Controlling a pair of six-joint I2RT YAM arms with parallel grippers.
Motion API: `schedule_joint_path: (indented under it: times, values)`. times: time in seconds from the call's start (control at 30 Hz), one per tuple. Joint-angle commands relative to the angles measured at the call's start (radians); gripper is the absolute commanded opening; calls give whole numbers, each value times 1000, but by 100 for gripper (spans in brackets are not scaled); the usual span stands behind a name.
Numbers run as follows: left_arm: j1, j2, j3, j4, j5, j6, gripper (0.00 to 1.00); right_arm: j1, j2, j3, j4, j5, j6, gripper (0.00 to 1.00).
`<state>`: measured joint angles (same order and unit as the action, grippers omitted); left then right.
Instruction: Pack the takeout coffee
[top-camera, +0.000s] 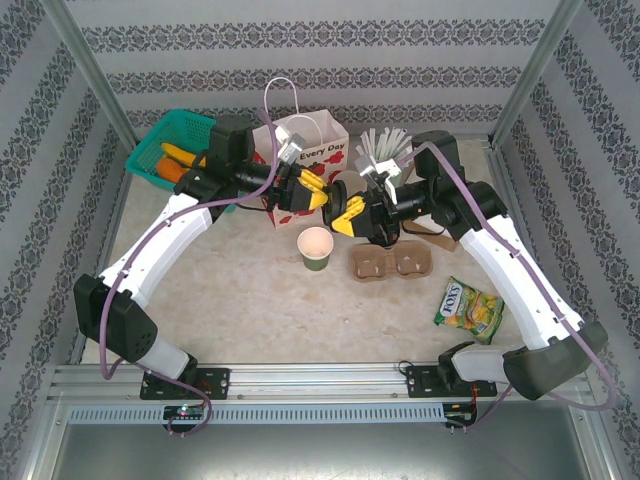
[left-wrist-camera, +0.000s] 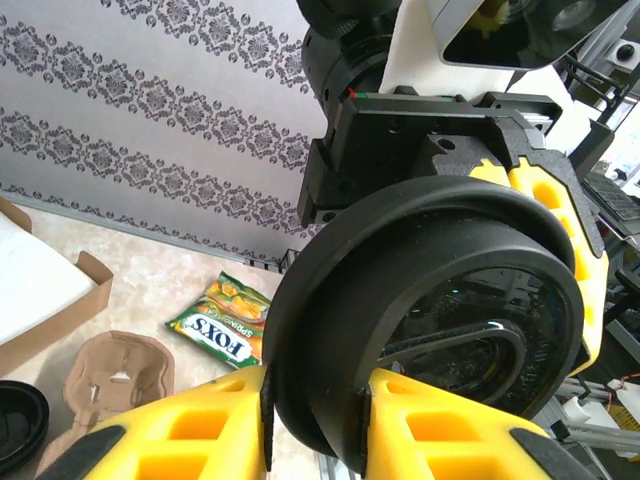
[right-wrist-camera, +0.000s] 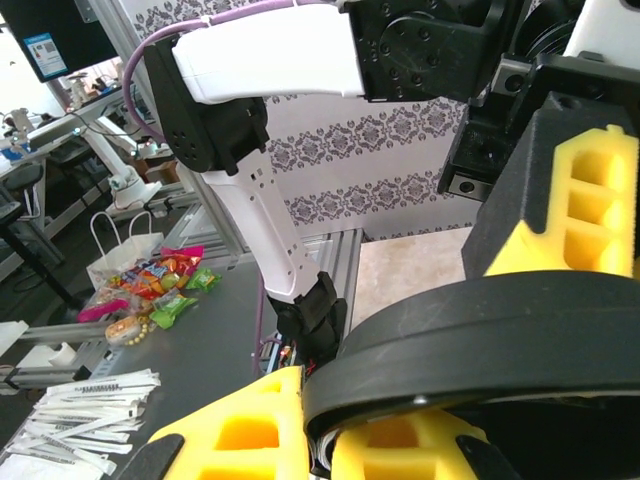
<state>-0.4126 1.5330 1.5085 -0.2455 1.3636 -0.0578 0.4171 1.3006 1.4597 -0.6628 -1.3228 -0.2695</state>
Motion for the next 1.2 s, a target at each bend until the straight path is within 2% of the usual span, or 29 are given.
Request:
schedule_joint_path:
  times: [0.0, 0.17, 0.37, 0.7, 0.87, 1.1, 1.17]
  values:
    - [-25, 10, 50, -99, 77, 97, 24, 5, 2, 10, 10, -12, -33, 0]
    - [-33, 11, 58, -100, 77, 105, 16, 8, 5, 8, -1, -10, -34, 0]
    - [-39, -4, 48, -112, 42, 128, 0, 5, -5, -6, -1, 13, -39, 0]
    - [-38, -36, -19, 0, -96, 54, 0, -12, -53, -51, 17, 110, -41, 1]
    - [-38, -30, -25, 15, -164, 27, 0, -20, -70, -67, 23, 174, -33, 25]
    - [-37, -15, -30, 4, -285, -6, 0, -28, -107, -107, 72, 350, -2, 44]
    - [-36, -12, -33, -11, -343, -17, 0, -33, -123, -119, 98, 419, 21, 52]
